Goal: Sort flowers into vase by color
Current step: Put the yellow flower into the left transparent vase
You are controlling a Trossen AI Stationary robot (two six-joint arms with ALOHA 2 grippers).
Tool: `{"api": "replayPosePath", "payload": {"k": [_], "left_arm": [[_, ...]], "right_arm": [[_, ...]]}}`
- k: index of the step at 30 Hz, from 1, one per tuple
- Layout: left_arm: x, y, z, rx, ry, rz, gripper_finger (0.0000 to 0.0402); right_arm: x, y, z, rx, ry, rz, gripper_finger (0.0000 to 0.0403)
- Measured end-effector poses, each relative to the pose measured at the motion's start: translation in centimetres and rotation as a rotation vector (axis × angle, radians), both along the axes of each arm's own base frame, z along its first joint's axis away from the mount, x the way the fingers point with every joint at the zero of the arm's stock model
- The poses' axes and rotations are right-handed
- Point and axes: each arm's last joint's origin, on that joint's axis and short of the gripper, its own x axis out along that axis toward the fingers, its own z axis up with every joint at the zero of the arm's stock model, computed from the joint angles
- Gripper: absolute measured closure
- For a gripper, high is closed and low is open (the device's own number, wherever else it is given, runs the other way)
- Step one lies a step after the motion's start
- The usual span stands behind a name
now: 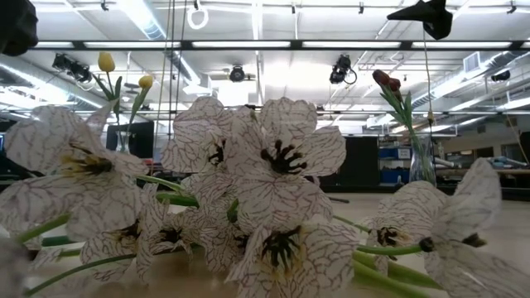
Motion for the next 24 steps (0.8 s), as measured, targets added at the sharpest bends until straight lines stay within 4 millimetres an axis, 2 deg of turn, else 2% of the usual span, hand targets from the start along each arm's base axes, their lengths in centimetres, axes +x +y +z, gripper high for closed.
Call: {"api": "replayPosePath", "payload": {"k": [14,18,24], "left_arm": [[0.5,0.5,-0.3,0.026,-0.02,-0.033,0.0187],[0.9,1.0,-0.3,0.025,-0.006,-0.02,0.022],[1.0,1.5,-0.4,0.046,0.019,-0.008,0.0304]], "right_arm": [[0.0,0.0,0.0,0.001,0.0,0.001,0.011],[0.0,0.0,0.0,0.001,0.0,0.0,0.011],[0.0,0.0,0.0,0.0,0.0,-0.001,0.011]]}}
